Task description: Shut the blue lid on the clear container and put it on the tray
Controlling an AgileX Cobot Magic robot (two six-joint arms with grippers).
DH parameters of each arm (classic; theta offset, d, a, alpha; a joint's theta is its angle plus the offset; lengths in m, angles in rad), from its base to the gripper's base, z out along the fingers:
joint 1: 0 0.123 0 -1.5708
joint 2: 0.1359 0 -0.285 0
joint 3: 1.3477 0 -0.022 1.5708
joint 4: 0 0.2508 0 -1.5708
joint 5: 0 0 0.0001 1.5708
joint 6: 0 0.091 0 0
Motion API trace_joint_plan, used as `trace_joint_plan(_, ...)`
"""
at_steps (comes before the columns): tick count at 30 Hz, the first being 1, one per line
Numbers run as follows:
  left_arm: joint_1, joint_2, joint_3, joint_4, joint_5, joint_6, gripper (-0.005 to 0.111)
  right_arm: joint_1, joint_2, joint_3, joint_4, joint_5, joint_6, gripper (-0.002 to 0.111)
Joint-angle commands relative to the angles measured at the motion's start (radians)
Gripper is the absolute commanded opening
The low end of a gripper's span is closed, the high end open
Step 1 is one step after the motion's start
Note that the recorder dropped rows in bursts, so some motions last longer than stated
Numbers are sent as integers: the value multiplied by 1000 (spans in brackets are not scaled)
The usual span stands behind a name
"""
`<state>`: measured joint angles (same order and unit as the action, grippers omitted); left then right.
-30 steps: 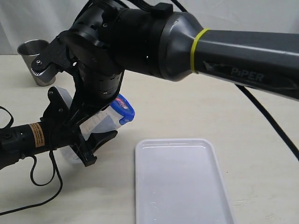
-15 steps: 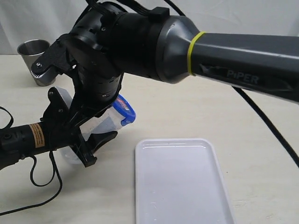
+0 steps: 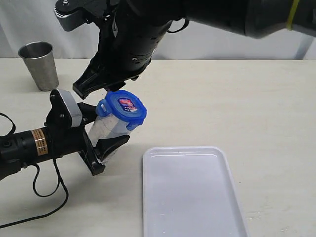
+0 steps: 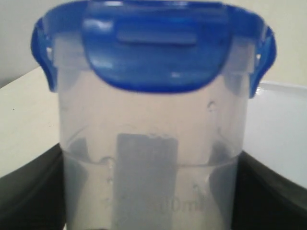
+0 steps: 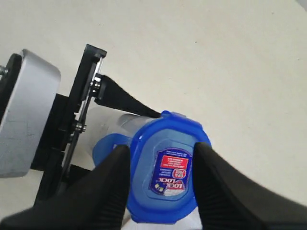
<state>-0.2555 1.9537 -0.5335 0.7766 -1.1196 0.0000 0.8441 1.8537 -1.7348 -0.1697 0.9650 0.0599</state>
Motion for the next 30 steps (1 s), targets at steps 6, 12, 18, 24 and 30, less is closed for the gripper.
trace_joint_plan(6,-2,-7,-5,-3,-42,0,0,-26,45,61,189,3,-127,41)
trace_joint_plan(12,-2,-7,-5,-3,-38,0,0,-26,90,61,181,-9,-118,48)
trace_joint_plan(18,-2,-7,-5,-3,-40,0,0,-26,92,61,181,-21,-147,47)
trace_joint_plan(24,-2,-7,-5,-3,-39,0,0,-32,70,61,296,-67,-205,47)
trace_joint_plan(30,-2,-7,-5,-1,-37,0,0,-66,70,61,296,-97,-163,47)
